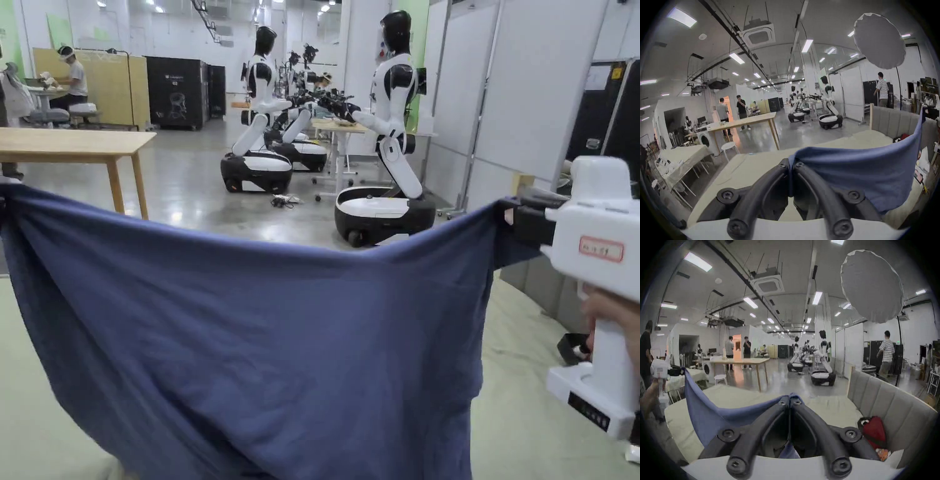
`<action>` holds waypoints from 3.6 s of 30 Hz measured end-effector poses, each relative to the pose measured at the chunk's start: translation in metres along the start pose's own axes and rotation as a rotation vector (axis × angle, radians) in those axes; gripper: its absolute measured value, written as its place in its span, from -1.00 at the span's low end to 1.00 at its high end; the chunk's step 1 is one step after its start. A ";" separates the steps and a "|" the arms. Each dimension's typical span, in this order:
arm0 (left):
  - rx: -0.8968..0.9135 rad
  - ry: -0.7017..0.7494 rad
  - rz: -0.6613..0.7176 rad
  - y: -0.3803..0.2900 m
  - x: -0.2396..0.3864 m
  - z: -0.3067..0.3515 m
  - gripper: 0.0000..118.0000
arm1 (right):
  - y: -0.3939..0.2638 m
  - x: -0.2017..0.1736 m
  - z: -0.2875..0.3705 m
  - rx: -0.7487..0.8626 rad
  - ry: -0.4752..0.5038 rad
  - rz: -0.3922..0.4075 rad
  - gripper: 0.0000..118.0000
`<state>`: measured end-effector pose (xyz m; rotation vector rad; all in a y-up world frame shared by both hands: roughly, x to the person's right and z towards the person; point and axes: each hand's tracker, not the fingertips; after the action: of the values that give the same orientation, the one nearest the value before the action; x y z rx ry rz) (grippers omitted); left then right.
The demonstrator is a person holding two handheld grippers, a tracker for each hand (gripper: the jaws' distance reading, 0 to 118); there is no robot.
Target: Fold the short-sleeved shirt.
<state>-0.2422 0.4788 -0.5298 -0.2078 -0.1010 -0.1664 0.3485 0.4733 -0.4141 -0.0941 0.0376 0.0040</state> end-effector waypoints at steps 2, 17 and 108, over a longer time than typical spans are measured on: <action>0.024 0.015 -0.002 0.024 0.005 -0.001 -1.00 | 0.028 0.001 -0.013 0.018 -0.007 -0.003 -0.98; 0.157 0.198 -0.109 0.167 -0.011 -0.061 -1.00 | 0.206 -0.011 -0.114 0.206 -0.092 -0.009 -0.98; -0.531 -0.037 -0.122 -0.360 0.075 0.142 0.78 | -0.315 -0.134 0.209 -0.005 -0.120 -0.032 -1.00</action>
<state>-0.2435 0.1500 -0.3123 -0.7350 -0.1051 -0.3100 0.2237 0.1789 -0.1711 -0.0993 -0.0836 -0.0218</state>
